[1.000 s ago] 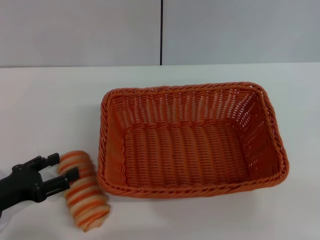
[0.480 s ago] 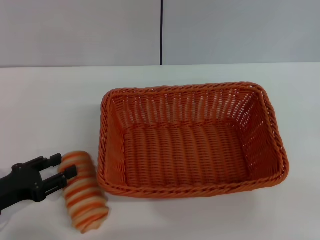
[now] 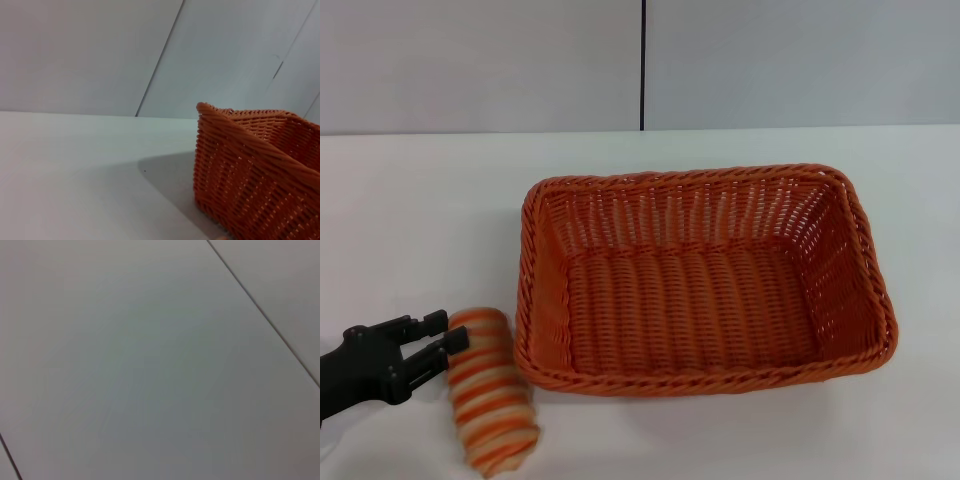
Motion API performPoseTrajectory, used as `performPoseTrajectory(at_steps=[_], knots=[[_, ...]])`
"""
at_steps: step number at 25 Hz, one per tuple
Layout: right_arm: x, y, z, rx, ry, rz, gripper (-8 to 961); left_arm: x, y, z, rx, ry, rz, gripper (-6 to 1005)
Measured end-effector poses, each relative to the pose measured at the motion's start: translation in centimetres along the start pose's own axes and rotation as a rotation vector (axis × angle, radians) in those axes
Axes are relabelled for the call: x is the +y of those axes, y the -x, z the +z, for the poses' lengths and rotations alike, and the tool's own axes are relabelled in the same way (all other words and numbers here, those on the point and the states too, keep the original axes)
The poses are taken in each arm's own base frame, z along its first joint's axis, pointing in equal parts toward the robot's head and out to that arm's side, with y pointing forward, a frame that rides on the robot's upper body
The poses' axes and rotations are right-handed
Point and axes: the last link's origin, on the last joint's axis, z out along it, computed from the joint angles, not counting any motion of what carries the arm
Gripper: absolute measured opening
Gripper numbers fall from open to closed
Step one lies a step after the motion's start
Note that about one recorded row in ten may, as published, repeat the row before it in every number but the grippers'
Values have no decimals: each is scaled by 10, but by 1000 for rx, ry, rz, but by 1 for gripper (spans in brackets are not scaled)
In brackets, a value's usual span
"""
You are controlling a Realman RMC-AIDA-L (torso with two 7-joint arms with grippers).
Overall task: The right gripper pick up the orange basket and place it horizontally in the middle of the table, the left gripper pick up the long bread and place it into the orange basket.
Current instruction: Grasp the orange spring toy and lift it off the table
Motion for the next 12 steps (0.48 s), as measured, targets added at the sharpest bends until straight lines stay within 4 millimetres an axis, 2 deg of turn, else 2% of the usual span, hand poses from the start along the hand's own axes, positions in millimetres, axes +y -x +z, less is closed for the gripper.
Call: performPoseTrajectory(at_steps=[1, 12], knots=[[0, 1, 0, -5, -2, 1, 526, 0, 0, 0, 0, 0, 1, 415], [-1, 1, 0, -7, -9, 1, 527, -1, -3, 1, 2, 7, 9, 340]])
